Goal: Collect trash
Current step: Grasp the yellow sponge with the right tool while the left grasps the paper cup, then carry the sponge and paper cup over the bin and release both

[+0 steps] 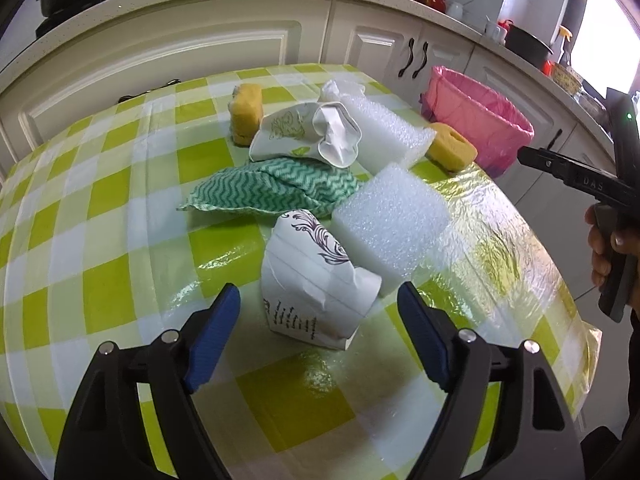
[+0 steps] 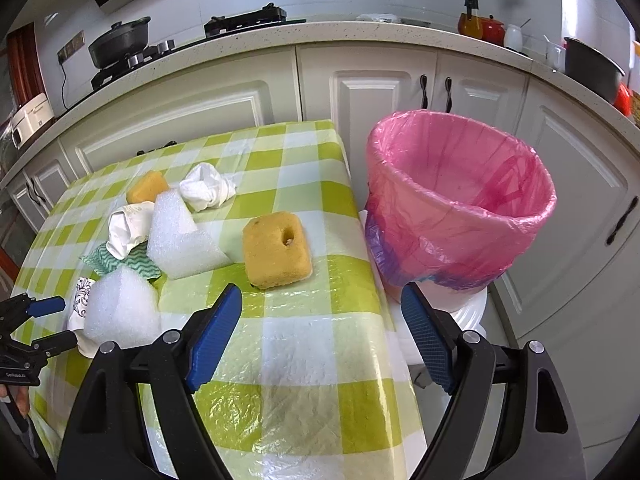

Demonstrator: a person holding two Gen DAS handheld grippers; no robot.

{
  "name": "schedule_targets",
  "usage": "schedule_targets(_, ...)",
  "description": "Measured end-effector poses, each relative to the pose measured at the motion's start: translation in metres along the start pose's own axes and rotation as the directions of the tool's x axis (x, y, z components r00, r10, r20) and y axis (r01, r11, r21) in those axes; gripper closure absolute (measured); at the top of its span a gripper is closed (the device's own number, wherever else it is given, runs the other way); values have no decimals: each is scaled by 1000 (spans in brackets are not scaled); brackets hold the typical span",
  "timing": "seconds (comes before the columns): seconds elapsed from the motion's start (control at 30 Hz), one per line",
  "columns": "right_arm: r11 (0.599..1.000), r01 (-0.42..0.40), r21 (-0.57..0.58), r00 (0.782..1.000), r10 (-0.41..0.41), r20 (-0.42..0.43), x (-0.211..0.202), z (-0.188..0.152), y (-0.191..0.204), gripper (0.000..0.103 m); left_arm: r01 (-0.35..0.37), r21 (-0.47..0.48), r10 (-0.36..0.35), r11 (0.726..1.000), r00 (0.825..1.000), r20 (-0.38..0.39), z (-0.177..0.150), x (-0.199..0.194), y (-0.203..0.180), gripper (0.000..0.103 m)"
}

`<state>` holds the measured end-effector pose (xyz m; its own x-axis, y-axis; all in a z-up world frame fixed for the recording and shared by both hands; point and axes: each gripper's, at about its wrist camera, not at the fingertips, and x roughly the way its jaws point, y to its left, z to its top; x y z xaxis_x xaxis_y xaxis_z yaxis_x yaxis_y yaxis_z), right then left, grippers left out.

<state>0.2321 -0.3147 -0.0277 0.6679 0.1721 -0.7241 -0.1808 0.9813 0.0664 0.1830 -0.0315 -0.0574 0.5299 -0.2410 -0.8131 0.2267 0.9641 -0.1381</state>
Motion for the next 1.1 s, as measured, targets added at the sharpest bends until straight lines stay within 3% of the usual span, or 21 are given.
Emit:
schedule_targets(0.2,1000,-7,-29,1000,6,-30,19,4,11,26,1,10,0,1000,1000,-22,3,15,4,26)
schedule_targets(0.33,999,-11,-47,998,8,-56,36,9,20,26,14,-1,-14,1000,999,-31,4,19,7,48)
schedule_targets(0.67,992,7,-123,994,-20,-103,75,20,40,27,-2,-54,2,999,1000,5,3,0,20,48)
schedule_targets(0.87,990,10,-140,990,-30,-136,90,22,45,50,-31,-77,35,997,999,41,6,-18,28,48)
schedule_targets(1.1,992,-11,-125,993,-4,-122,80,19,42,54,-50,-92,57,995,996,75,14,-30,30,48)
